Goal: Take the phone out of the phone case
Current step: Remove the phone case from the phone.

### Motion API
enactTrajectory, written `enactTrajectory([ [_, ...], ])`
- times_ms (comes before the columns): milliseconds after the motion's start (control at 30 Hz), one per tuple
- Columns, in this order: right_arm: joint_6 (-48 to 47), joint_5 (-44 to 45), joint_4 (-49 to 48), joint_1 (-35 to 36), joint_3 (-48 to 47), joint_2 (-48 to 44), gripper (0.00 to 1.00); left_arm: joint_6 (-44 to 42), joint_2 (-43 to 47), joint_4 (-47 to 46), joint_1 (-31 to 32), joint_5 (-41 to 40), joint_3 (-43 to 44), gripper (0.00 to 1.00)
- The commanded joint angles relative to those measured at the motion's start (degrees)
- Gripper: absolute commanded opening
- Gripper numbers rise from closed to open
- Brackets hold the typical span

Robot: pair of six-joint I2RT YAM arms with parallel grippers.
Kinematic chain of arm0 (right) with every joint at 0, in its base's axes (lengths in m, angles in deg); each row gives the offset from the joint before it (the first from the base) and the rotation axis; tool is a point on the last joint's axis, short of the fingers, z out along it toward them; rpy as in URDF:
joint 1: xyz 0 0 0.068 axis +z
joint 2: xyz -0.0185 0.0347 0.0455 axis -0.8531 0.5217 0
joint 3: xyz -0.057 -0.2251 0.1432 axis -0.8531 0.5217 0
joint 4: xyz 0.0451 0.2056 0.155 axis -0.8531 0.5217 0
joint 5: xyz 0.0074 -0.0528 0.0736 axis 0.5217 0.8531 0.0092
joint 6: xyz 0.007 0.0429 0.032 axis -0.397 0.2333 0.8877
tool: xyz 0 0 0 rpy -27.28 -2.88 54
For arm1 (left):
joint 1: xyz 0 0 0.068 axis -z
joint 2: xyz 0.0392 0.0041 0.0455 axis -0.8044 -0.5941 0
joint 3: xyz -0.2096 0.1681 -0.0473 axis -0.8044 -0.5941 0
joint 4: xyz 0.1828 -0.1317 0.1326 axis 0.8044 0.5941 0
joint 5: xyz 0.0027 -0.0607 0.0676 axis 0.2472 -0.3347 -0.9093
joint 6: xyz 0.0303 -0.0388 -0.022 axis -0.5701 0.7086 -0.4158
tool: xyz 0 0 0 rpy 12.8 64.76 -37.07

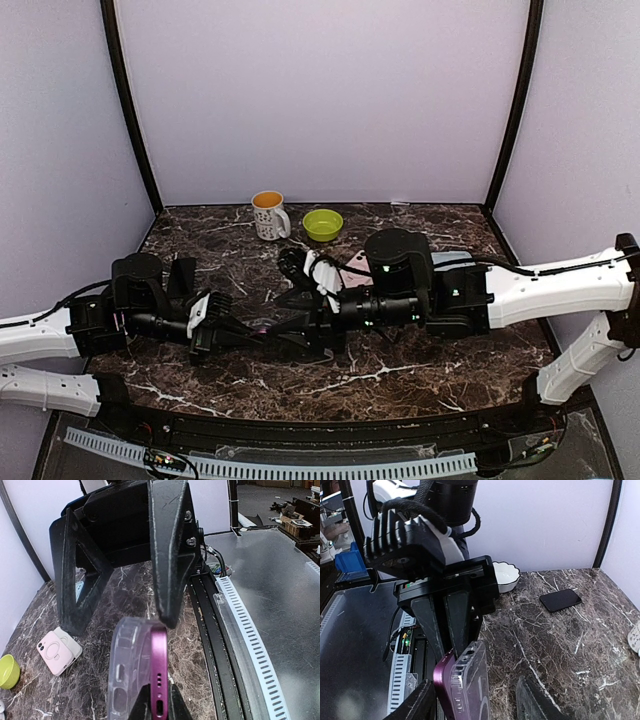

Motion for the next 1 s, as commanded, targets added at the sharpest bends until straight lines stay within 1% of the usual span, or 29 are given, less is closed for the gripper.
enactTrajectory([
  [0, 0.1, 2.8, -3.6, 0.6, -2.0, 0.4, 0.53, -0.7, 0.9, -4.9, 0.3, 2.0, 1.4, 0.0],
  [133, -0.1, 3.5, -4.0, 0.6, -2.1, 0.5, 0.48, -0.7, 0.9, -5.0, 0.3, 2.2, 1.3, 0.0],
  [600, -1.3, 3.3, -1.4, 0.6, -2.1, 1.0, 0.41, -0.6, 0.6, -6.2, 0.3, 2.1, 1.2, 0.0],
  [800, -2.2, 3.0, 0.9, 0.8, -2.4, 1.5, 0.35, -0.6, 0.9, -6.7, 0.3, 1.5, 1.1, 0.0],
  [967, -2.7, 2.9, 2.2, 1.2, -2.4, 2.1, 0.33, -0.6, 1.0, -6.7, 0.3, 1.0, 1.1, 0.0],
])
